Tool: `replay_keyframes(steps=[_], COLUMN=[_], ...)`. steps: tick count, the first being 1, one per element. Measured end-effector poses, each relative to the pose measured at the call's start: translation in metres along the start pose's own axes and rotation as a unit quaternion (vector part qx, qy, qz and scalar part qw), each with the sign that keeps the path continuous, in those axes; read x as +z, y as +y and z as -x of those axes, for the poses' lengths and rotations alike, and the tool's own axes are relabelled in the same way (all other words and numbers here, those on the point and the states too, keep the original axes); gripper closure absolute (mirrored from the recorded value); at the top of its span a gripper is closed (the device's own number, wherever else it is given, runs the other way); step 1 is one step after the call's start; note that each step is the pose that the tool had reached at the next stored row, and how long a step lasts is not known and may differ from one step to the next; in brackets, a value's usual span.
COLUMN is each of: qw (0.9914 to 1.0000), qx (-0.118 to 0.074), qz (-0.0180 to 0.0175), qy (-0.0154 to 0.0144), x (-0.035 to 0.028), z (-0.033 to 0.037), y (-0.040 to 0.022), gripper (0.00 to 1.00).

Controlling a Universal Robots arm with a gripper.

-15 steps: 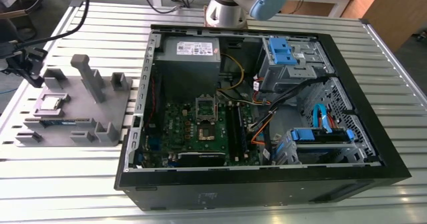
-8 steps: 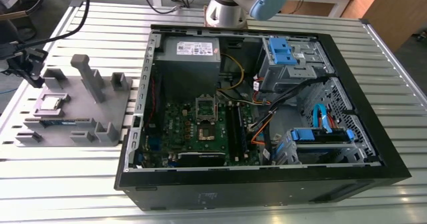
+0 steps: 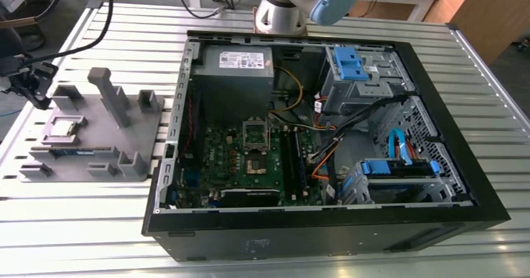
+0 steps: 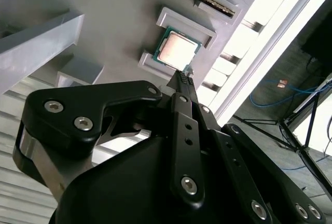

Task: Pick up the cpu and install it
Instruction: 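Reach for the cpu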

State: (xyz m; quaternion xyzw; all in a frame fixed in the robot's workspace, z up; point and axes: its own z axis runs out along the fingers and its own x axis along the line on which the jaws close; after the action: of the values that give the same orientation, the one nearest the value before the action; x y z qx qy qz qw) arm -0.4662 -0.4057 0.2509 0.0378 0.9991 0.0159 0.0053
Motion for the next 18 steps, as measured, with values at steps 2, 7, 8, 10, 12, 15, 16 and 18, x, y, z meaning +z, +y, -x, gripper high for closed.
replay_keyframes(steps=[2,7,8,10,12,15,16,18], qw=[1.0,1.0,1.0,1.0,0.99999,0.99996,0.99996,0.99994], qx=[0.0,0.0,0.0,0.0,0.0,0.0,0.0,0.0], qz=[0.0,-0.0004,-0.0008,-0.0029,-0.0052,-0.0084,-0.0093,-0.0108], qy=[0.0003,0.0003,0.0002,0.0001,-0.0001,-0.0003,-0.0004,-0.0005], x=[-0.0001,0.0024,0.0036,0.0058,0.0079,0.0111,0.0123,0.0151], z=[0.0,0.0001,0.0002,0.0002,0.0001,0.0001,0.0001,0.0001], y=[-0.0001,-0.0002,-0.0003,-0.0005,-0.0006,-0.0011,-0.0012,-0.0014], gripper=[0.89,0.89,0.89,0.89,0.89,0.89,0.89,0.89])
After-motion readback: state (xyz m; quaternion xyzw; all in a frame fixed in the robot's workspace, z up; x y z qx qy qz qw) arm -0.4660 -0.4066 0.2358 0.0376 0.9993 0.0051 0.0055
